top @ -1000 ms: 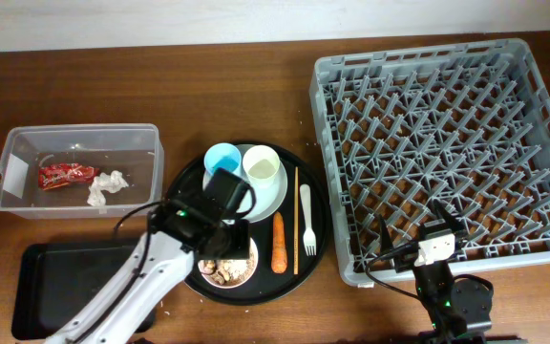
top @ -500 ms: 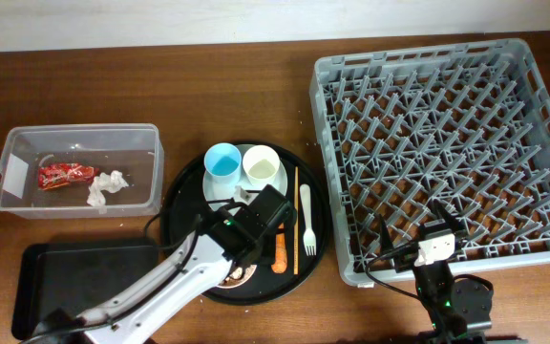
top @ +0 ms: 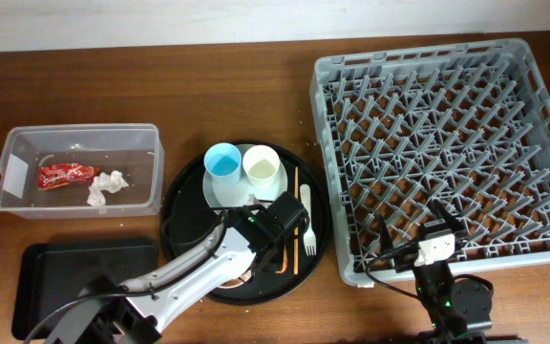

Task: Sort waste into correct bins and load items into the dishwasher rack
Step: 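Grasp the rim of the pink bowl with the left gripper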

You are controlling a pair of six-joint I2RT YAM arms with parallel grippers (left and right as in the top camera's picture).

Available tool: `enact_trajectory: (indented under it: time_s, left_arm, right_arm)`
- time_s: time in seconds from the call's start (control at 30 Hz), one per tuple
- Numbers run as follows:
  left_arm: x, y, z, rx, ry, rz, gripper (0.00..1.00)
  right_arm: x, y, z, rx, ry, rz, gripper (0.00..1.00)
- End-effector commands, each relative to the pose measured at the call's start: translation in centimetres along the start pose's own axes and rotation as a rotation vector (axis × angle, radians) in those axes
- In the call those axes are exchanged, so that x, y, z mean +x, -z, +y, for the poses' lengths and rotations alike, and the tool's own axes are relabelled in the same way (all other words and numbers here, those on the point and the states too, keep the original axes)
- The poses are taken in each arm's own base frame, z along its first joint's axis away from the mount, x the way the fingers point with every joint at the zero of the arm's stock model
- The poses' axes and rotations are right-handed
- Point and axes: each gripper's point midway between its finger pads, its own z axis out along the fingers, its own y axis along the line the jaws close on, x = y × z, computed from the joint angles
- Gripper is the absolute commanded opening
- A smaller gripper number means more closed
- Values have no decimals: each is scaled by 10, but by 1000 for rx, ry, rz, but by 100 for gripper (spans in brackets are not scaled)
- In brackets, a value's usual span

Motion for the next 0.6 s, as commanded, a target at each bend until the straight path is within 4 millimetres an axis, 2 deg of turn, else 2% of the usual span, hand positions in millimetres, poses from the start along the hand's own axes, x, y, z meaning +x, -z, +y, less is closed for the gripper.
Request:
enact_trajectory:
  time_s: [0.0, 0.1, 0.17, 0.4, 0.53, 0.57]
  left_arm:
    - [2, -4, 3, -21, 5, 3, 39]
    - [2, -6, 3, -25, 5, 7, 37]
    - [3, -7, 3, -27, 3, 10, 32]
    - [5, -16, 5, -55, -3, 29, 29]
    - [0, -13, 12, -92, -5, 5, 19]
    - [-2, -10, 13, -103, -6, 0, 13]
  right_arm:
    - [3, 0, -2, 8, -5, 5, 99]
    - [3, 0, -2, 8, -5, 5, 99]
    - [3, 0, -2, 8, -5, 5, 99]
    - [3, 0, -2, 8, -5, 5, 99]
    - [3, 0, -2, 8, -5, 5, 99]
    - [3, 0, -2, 8, -5, 5, 99]
